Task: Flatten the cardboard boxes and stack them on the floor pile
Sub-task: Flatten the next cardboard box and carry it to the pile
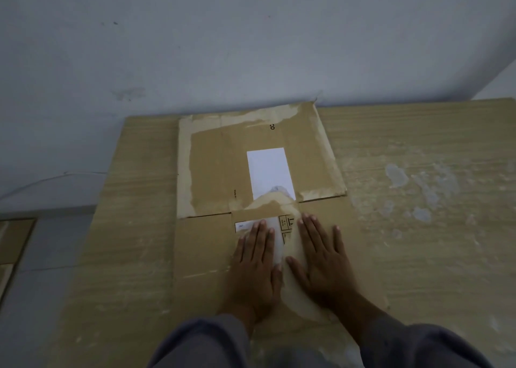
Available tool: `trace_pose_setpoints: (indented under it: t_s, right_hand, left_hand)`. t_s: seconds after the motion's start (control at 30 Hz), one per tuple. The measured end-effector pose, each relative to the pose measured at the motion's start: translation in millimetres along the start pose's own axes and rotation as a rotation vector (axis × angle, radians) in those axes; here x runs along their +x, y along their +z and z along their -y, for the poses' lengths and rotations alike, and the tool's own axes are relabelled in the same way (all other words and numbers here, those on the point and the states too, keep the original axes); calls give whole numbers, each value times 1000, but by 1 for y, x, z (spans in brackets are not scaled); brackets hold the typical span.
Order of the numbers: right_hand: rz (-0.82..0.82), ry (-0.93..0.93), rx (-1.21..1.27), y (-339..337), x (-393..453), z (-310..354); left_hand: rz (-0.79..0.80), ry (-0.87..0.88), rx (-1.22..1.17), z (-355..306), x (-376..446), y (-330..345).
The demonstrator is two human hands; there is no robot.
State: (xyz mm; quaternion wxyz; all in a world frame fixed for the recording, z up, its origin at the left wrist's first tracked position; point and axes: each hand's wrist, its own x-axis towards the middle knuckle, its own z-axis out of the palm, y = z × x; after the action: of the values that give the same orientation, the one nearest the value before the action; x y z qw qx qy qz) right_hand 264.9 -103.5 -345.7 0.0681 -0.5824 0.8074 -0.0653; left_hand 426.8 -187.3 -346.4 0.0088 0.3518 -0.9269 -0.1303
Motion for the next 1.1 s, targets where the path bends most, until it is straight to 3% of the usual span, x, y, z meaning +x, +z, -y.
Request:
trace_pose_setpoints:
  t_s: [0.13, 0.27, 0.43, 0.6, 0.9, 1.1]
  right_hand:
    - [-28, 16, -3, -6, 3, 0]
    - [-118, 35, -18, -19, 42, 4]
    - [-36, 36, 22, -18, 119, 0]
    - [-19, -30, 25, -7, 139, -8]
    - [-44, -44, 70, -13, 148, -12]
    - [-54, -56, 11, -24, 225, -32]
  left_hand:
    - [45, 9, -6, 3, 3, -4]
    - [75, 132, 59, 29, 27, -14]
    - [41, -43, 96, 62, 105, -38]
    - [-48, -155, 29, 56, 135, -26]
    - [-3, -103, 1, 63, 138, -31]
    - [-38, -77, 35, 88, 195, -46]
